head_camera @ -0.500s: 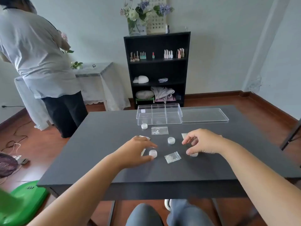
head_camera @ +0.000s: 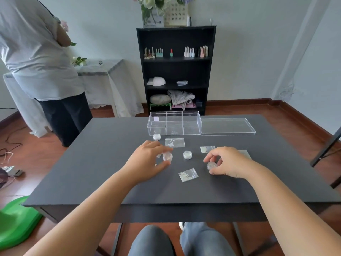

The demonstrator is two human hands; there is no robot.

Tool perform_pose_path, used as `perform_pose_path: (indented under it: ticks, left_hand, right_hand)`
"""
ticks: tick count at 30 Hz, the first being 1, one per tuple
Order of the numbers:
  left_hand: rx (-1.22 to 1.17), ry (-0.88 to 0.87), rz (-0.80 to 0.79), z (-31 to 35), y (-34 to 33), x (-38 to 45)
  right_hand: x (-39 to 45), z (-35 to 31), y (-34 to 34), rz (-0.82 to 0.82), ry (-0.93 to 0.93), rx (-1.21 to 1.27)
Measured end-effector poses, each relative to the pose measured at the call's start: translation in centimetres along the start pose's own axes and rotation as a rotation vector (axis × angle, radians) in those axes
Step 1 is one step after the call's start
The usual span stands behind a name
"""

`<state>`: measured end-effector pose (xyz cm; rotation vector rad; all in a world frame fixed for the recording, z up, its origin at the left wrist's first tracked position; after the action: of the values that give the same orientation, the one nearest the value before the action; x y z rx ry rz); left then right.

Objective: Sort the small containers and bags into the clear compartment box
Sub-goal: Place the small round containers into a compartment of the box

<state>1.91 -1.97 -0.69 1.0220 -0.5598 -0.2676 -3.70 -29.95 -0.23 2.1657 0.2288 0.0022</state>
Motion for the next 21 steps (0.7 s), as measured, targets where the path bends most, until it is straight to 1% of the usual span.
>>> perform_pose_path:
  ticks: [3, 6, 10, 13, 15, 18, 21]
  left_hand:
    - [-0.005, 0.048, 0.071, 0.1, 1.6, 2.6]
    - [0.015, 0.116, 0.104, -0.7, 3.0, 5.4]
    - [0.046, 0.198, 0.131, -2.1, 4.3, 9.1]
    - [0.097, 0.268, 0.087, -3.3, 4.6, 12.0]
    - [0.153, 0.303, 0.024, -4.2, 4.5, 13.9]
    - [0.277, 0.331, -0.083, -5.4, 3.8, 16.5]
    - [0.399, 0.344, -0.152, -6.2, 2.7, 18.2]
  right_hand:
    - [1.4, -1.2, 1.0, 0.055, 0.077, 0.024]
    - [3.3, -3.0, 2.6, 0.141, 0.133, 0.076]
    - [6.4, -5.0, 3.8, 0.223, 0.224, 0.027]
    - [8.7, -6.3, 3.9, 0.277, 0.280, 0.018]
    - [10.0, -7.0, 3.5, 0.300, 0.308, 0.029]
    - [11.6, -7.4, 2.7, 0.332, 0.330, 0.036]
    - [12.4, -7.1, 1.9, 0.381, 0.326, 0.051]
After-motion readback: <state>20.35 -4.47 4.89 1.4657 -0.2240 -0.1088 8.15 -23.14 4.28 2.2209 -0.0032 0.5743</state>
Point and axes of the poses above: each hand's wrist, its own x-axis towards the middle knuckle, its own y-axis out of the back of the hand, z = x × y, the point moved 1 cm from there along x, towards the middle knuckle, and after that the axes turned 9 degrees about y, right-handed, at the moved point
